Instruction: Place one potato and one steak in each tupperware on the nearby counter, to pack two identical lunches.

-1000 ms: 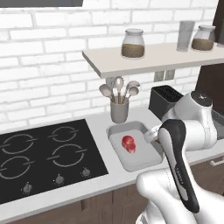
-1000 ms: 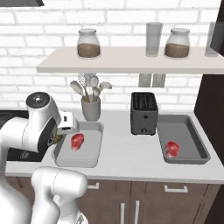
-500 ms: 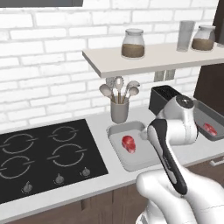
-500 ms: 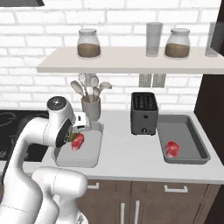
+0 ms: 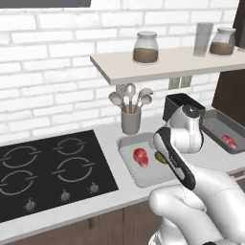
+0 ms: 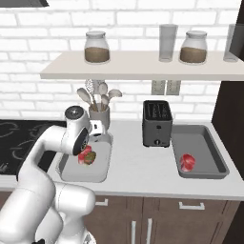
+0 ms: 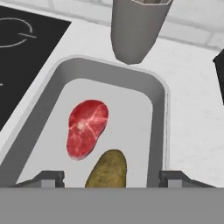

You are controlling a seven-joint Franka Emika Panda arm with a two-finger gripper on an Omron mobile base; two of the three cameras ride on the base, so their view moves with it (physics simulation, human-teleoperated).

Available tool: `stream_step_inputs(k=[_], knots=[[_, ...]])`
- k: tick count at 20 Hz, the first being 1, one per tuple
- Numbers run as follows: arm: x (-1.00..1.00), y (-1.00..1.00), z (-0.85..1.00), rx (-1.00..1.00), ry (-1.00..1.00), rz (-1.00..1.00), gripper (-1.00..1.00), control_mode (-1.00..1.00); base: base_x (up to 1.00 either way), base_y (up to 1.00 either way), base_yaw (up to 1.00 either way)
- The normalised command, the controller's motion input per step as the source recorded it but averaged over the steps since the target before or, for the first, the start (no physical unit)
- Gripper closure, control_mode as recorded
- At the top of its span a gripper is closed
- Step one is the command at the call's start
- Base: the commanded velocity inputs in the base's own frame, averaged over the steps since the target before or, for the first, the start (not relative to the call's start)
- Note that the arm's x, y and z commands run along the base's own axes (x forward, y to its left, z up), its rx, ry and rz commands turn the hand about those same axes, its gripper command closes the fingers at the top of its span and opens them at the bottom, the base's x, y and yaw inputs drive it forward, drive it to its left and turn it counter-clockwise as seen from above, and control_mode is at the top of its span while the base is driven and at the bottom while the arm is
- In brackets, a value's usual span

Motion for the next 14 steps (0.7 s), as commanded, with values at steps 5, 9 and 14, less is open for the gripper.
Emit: stream_step_inputs(k=[5, 9, 14], knots=[[0.00, 0.00, 0.16, 0.04, 0.00, 0.16, -1.00, -1.00, 0.00, 0.00, 0.00], [-0.36, 0.09, 0.35, 0.00, 0.09, 0.11, -1.00, -1.00, 0.00, 0.00, 0.00], [-0.98, 0.07, 0.04, 0.00, 0.15, -0.04, -1.00, -1.00, 0.00, 0.00, 0.00]])
